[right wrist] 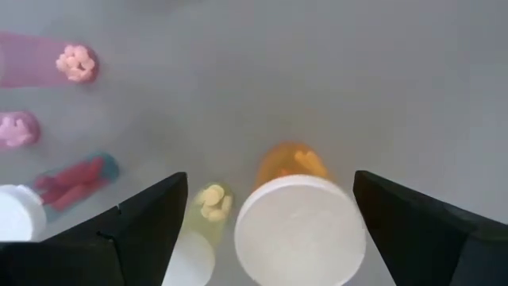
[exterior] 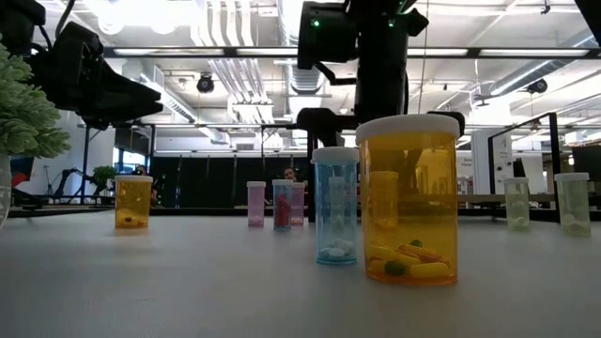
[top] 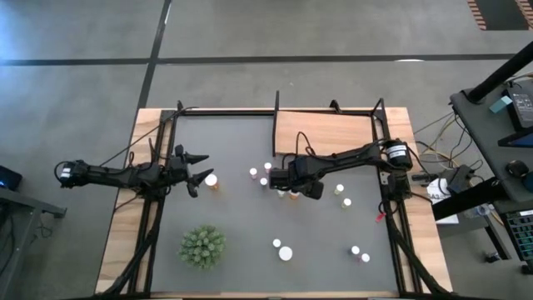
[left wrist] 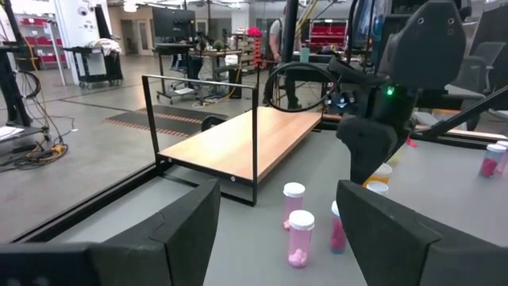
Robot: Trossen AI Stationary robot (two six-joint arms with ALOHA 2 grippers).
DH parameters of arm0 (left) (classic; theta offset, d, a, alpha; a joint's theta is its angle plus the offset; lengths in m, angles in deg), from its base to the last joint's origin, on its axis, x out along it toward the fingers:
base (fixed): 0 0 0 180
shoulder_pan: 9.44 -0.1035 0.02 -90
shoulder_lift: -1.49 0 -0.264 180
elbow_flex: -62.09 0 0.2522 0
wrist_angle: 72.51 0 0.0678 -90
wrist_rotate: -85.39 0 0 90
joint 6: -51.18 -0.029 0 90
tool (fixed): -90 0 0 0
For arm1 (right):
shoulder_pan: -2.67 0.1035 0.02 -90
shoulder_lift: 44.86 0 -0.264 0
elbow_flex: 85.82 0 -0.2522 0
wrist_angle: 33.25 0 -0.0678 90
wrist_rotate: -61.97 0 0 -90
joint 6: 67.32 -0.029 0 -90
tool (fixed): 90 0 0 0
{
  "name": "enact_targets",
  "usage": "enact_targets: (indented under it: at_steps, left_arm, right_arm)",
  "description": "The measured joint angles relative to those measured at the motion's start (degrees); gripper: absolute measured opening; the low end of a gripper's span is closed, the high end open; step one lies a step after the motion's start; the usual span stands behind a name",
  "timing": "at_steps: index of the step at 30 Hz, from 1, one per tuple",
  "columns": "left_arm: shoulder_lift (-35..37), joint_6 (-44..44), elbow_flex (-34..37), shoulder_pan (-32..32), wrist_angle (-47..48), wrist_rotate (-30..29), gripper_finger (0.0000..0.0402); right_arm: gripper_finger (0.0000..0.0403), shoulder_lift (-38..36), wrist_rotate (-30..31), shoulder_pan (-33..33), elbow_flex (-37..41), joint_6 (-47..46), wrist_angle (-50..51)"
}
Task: Pick and place medicine bottles onto shelf by color
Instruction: Put the top right orange pill bottle on the shelf
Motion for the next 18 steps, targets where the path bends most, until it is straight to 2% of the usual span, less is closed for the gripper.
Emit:
enact_targets:
  at_steps: [13, 18]
  left_arm:
    - [0.0, 0.0, 0.0, 0.0, 0.0, 0.0, 0.0238]
    - [0.0, 0.0, 0.0, 0.0, 0.0, 0.0, 0.0238]
  right_arm:
    - [0.0250, 0.0, -1.4, 0.4, 0.0, -1.2, -0.1]
    - [0.0227, 0.0, -1.4, 0.4, 0.1, -1.1, -0.1]
